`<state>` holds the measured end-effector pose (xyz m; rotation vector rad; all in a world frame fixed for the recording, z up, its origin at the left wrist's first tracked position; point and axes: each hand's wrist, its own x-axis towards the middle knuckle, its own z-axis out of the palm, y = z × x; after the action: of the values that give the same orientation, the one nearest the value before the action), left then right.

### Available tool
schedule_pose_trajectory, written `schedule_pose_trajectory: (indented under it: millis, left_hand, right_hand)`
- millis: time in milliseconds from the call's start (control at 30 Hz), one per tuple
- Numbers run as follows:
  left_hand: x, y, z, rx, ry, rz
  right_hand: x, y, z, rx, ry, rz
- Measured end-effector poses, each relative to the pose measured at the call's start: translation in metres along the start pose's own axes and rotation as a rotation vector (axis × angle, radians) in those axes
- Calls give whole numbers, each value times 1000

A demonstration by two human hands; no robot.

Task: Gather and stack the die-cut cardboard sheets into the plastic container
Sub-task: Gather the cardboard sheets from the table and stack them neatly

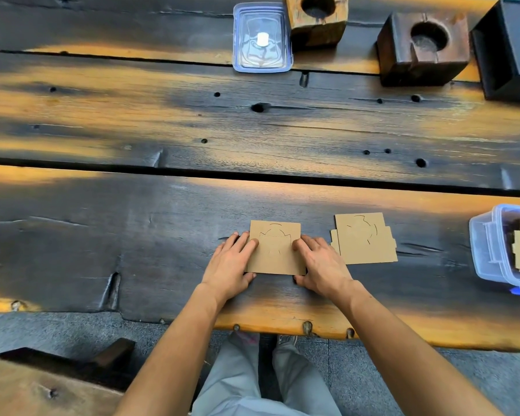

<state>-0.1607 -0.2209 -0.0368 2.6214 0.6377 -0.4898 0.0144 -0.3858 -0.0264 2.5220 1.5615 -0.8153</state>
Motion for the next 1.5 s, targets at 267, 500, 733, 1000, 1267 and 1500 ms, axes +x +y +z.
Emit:
schedule_pose_trajectory:
  millis: [267, 500, 733, 1000, 1267, 1500]
  left_hand:
    - [-1, 3, 1, 2, -25, -39]
    - [-4, 14, 0, 9, -45, -127]
    - [-10, 40, -12, 66, 55, -141]
    - [-11, 84, -27, 89, 90, -73]
    - [5, 113, -32, 127, 64, 32]
    - [18, 120, -38, 112, 33, 114]
  right_hand:
    - [-2, 0, -1, 21, 0, 3]
    - [-10, 3, -12, 87, -42, -1]
    - [-30, 15, -23, 119, 40, -4]
    - [-55, 36, -41, 106, 74, 48]
    - [-73, 52, -50, 110, 77, 151]
    - [-80, 60, -45, 112, 69, 271]
